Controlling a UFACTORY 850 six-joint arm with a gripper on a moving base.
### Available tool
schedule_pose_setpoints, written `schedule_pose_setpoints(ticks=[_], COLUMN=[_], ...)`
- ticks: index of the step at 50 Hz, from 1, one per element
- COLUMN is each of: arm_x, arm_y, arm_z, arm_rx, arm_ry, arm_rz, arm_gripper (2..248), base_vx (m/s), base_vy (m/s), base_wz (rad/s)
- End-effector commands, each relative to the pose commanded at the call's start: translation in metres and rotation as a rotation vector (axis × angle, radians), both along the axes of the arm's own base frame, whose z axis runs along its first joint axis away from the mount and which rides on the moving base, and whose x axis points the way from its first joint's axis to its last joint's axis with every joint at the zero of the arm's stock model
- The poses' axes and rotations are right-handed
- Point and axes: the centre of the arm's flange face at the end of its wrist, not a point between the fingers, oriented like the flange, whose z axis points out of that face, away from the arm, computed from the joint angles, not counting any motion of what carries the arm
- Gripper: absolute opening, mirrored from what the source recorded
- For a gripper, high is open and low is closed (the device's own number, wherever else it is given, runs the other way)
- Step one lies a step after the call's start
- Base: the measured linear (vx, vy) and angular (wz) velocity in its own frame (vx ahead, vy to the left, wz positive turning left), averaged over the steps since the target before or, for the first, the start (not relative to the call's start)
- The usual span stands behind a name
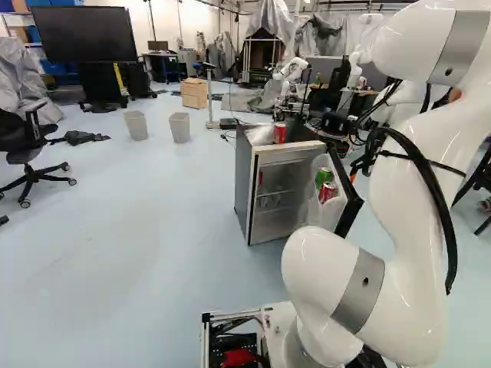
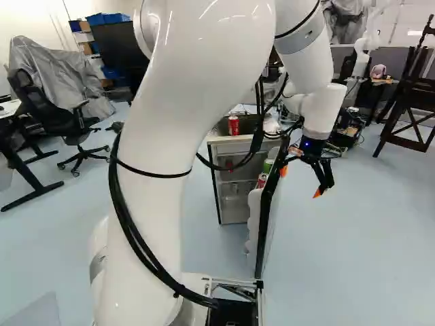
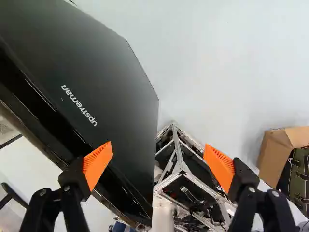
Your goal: Grab a drink from the fridge
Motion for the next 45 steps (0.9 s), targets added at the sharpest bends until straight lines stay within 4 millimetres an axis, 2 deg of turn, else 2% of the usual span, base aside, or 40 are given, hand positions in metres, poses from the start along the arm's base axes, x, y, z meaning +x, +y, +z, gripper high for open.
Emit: schedule_pose_setpoints(ticks=[45], arm_x=[0.009], arm_y=[0.055], arm_z=[-0.002], arm_rx=[0.009], arm_ry=[0.01], arm_rz=[0.08], arm_gripper=[247], base_vx=[0.0], base_vy=[0.0], base_wz=[0.0])
